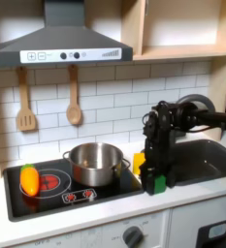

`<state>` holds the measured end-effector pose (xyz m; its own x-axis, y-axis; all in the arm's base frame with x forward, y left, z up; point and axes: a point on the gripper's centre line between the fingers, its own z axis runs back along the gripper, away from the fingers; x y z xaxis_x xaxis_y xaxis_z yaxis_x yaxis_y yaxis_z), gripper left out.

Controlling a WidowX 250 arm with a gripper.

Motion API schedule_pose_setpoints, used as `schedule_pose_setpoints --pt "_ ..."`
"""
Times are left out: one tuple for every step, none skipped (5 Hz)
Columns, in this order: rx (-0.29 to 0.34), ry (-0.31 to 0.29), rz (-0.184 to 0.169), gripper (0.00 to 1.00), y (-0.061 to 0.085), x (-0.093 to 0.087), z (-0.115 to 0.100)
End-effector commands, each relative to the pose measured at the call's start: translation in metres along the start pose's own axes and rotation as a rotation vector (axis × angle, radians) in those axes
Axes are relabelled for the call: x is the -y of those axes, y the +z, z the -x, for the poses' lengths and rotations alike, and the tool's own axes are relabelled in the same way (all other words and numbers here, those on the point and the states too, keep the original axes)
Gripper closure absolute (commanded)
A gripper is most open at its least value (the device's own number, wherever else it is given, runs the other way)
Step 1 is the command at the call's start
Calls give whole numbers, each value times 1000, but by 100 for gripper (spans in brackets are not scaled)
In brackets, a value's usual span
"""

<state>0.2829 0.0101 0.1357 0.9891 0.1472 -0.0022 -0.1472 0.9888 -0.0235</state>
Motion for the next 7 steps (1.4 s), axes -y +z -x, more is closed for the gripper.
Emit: schedule_pose_setpoints --pt "8 1 -3 100 2 1 -2" --pt "15 18 2 100 5 -1 -1" --pt "31 6 18 100 15 2 -4" --pt "53 -13 14 100 26 4 -10" --pt "70 -13 36 100 36 7 -15" --pt "96 0 55 100 45 8 -23" --pt "114 4 68 100 49 8 -28"
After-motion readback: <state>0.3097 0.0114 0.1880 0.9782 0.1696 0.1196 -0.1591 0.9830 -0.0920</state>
